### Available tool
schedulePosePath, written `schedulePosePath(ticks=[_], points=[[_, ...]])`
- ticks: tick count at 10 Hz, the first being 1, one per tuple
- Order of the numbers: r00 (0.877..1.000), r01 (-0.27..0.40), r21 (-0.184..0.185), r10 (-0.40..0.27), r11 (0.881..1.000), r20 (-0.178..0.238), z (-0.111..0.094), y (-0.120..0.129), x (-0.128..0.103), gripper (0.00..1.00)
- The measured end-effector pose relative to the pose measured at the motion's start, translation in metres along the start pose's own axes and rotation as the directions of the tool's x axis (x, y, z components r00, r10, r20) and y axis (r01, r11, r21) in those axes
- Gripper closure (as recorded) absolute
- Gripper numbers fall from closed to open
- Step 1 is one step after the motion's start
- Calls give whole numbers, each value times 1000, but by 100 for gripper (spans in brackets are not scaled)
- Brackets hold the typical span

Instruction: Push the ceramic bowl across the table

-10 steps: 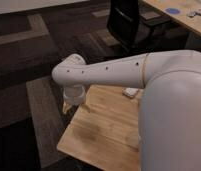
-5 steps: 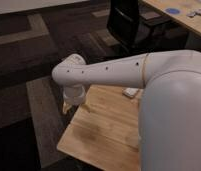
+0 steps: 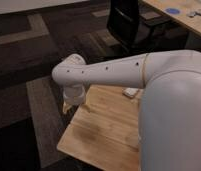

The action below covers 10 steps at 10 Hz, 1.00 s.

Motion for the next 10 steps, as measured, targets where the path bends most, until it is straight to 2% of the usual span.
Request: schedulePosePath(ticks=[3,4,6,7,8,9,10], points=[[1000,-5,-1,5,1000,-1,0,-3,0,35],[1000,-23,-9,22,1000,-5,3,-12,-1,35],[999,-41,-60,41,997,-4,6,-29,-8,35],[999,-45,-76,45,996,-2,8,-49,-14,35],[998,-55,-84,56,995,3,8,-80,-23,35],[998,-61,-78,62,995,8,9,-109,-30,35],[995,-101,-33,101,994,-9,15,-180,-33,35]])
